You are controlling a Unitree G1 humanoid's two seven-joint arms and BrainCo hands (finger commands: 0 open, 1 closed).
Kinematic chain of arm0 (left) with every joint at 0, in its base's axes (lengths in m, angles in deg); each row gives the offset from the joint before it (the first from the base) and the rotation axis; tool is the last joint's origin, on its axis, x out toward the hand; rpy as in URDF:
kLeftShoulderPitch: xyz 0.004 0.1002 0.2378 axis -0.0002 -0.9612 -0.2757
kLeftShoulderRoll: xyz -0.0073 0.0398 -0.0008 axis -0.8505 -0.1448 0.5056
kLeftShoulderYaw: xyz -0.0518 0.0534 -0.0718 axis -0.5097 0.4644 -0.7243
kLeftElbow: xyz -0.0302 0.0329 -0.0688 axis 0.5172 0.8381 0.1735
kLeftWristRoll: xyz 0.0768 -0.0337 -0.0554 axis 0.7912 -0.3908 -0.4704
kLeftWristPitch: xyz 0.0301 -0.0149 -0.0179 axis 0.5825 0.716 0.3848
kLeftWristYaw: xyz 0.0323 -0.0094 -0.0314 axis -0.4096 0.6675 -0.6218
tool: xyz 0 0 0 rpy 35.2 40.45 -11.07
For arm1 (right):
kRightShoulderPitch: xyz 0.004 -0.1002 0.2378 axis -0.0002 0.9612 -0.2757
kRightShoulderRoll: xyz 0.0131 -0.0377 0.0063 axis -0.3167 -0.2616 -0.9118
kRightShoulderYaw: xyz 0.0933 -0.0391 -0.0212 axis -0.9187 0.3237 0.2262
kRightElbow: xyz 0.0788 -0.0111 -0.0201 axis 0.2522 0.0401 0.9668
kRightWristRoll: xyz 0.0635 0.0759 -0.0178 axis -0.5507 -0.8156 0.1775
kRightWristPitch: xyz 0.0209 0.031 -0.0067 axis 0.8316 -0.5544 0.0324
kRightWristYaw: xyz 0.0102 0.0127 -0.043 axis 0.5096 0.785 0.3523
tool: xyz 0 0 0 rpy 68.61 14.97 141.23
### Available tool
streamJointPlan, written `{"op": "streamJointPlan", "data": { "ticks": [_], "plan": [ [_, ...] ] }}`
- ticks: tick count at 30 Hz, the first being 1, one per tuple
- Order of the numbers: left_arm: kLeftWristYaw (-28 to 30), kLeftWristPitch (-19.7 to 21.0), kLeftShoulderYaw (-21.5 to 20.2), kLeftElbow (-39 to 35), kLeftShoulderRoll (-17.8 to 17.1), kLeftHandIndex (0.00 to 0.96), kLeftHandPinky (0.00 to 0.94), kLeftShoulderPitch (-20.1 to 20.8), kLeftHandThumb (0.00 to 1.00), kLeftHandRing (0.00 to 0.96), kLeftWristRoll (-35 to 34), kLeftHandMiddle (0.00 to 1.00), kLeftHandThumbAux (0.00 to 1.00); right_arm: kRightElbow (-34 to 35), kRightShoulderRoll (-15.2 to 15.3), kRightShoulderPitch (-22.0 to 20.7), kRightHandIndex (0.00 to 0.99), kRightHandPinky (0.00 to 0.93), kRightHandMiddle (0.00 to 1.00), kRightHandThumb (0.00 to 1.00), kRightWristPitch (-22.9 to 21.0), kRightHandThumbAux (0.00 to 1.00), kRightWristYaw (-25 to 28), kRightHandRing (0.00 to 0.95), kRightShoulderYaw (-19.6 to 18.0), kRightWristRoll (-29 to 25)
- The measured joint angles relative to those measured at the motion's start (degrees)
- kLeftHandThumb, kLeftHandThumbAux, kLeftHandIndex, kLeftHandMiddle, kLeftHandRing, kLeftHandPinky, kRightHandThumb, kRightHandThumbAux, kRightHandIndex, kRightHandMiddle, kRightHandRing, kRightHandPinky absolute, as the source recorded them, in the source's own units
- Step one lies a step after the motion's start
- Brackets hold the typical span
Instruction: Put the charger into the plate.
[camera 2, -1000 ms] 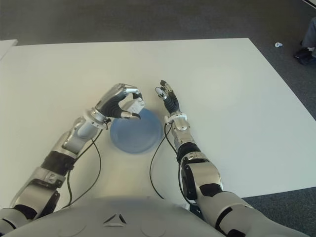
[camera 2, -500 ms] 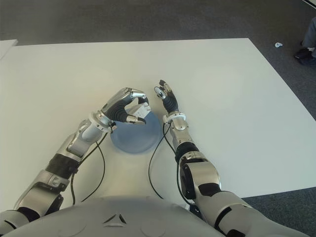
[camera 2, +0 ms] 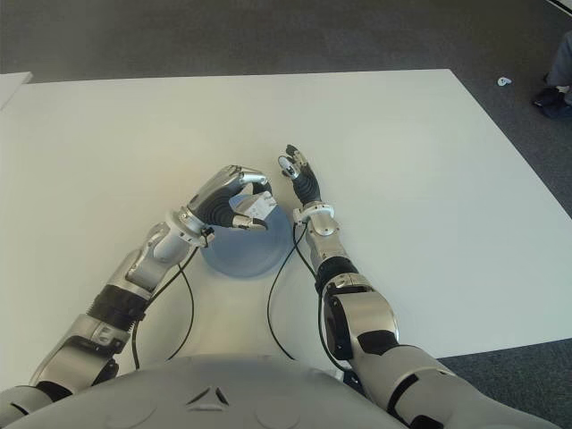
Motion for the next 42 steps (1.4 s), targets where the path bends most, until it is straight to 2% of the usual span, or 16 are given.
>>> {"op": "streamJointPlan", "data": {
  "ticks": [1,4,6,10,13,14,16,18,19,22,28,42],
  "plan": [
    [0.0,0.4,0.1,-0.2,0.2,0.809,0.886,0.0,0.715,0.872,0.3,0.871,0.678,0.0,-0.1,0.0,0.000,0.000,0.000,0.051,0.0,0.332,0.0,0.000,0.0,0.0],
    [-0.7,1.5,0.4,-0.4,0.7,0.786,0.872,0.0,0.556,0.865,1.6,0.875,0.580,0.0,-0.2,0.0,0.000,0.000,0.000,0.048,-0.1,0.329,0.0,0.000,0.0,0.0],
    [-1.2,2.3,0.8,-0.4,1.0,0.764,0.864,0.0,0.487,0.861,2.8,0.876,0.532,0.0,-0.2,0.0,0.000,0.000,0.000,0.045,-0.1,0.332,0.0,0.000,0.0,0.0],
    [-3.3,2.9,1.2,0.0,1.0,0.583,0.757,0.0,0.406,0.783,5.2,0.823,0.448,0.0,-0.2,0.0,0.000,0.000,0.000,0.039,-0.1,0.342,0.0,0.000,0.0,0.1],
    [-5.6,1.8,1.2,1.1,0.5,0.524,0.712,0.0,0.384,0.746,6.2,0.787,0.415,0.1,-0.2,0.1,0.000,0.000,0.000,0.038,-0.1,0.347,0.0,0.000,0.0,0.1],
    [-6.5,1.2,1.2,1.7,0.0,0.446,0.589,0.0,0.374,0.606,6.7,0.629,0.389,0.1,-0.2,0.1,0.000,0.000,0.000,0.039,-0.1,0.352,0.0,0.000,0.0,0.1],
    [-8.2,0.6,1.2,2.3,-1.2,0.347,0.428,0.0,0.355,0.427,8.4,0.442,0.365,0.3,-0.2,0.2,0.000,0.000,0.000,0.039,-0.1,0.357,0.0,0.000,0.1,0.2],
    [-9.4,0.9,1.2,2.4,-2.6,0.177,0.198,0.0,0.319,0.192,10.5,0.208,0.332,0.4,-0.1,0.3,0.000,0.000,0.000,0.042,0.0,0.363,-0.1,0.000,0.2,0.3],
    [-9.7,1.1,1.3,2.4,-3.1,0.113,0.126,0.0,0.302,0.122,11.3,0.135,0.307,0.5,-0.1,0.4,0.000,0.000,0.000,0.044,0.0,0.371,-0.2,0.000,0.2,0.3],
    [-10.0,1.7,1.8,2.4,-4.7,0.037,0.041,0.2,0.269,0.040,13.9,0.044,0.256,0.8,0.0,0.7,0.000,0.000,0.000,0.051,0.2,0.392,-0.8,0.000,0.3,0.4],
    [-10.0,1.8,3.5,2.5,-6.5,0.003,0.004,0.7,0.220,0.004,15.6,0.004,0.221,1.0,-0.1,0.9,0.000,0.000,0.000,0.062,0.3,0.435,-1.4,0.000,0.6,0.6],
    [-9.9,1.8,4.4,2.5,-7.5,0.000,0.000,1.0,0.204,0.000,15.6,0.000,0.228,2.1,0.1,1.7,0.000,0.000,0.000,0.085,0.3,0.439,-1.5,0.000,0.9,0.7]
  ]
}}
